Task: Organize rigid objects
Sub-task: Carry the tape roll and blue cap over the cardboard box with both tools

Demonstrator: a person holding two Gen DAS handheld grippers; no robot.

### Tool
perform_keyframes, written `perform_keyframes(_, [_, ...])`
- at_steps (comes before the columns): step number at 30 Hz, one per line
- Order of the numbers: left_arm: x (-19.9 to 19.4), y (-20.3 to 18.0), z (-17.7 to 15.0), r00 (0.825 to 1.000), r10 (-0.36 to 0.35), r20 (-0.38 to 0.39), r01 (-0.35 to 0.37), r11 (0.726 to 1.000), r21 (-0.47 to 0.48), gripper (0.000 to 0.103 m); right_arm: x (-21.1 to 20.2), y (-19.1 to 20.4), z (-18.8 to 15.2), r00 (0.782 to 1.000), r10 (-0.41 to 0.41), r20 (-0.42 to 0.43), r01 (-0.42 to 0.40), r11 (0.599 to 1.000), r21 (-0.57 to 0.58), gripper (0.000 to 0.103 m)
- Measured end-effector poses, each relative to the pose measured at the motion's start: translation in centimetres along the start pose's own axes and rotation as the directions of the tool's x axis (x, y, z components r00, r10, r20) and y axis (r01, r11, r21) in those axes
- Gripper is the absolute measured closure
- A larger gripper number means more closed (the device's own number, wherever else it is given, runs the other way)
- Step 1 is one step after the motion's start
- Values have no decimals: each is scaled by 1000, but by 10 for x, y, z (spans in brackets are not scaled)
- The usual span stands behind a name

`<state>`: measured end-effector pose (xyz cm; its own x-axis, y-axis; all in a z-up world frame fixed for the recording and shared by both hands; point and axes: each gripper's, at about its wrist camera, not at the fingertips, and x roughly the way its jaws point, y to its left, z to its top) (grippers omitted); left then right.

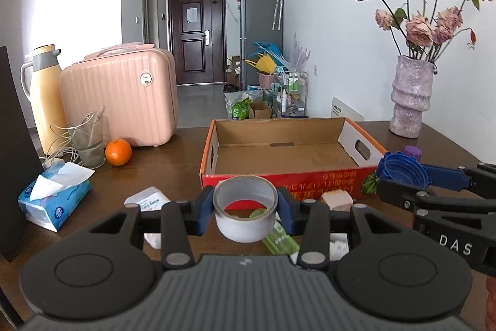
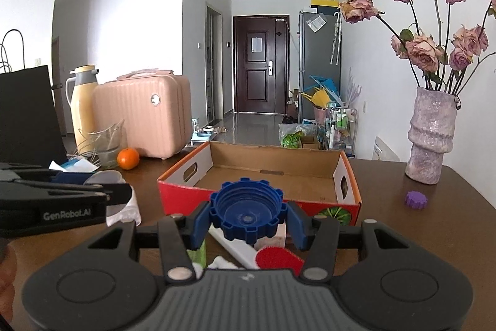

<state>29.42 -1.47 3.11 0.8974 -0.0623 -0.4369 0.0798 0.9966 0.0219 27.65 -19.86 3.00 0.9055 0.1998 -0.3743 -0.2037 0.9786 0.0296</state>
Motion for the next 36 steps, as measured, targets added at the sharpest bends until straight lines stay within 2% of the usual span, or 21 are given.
perform_keyframes(16, [68,-14,46,999,40,30,-39,998,-56,59,69,-21,34,999,-54,7,54,999,0,52])
perform_keyframes(36, [178,-16,69,997,41,-61,-45,997,-69,59,179,-58,54,992,-75,-106,82,994,65,52])
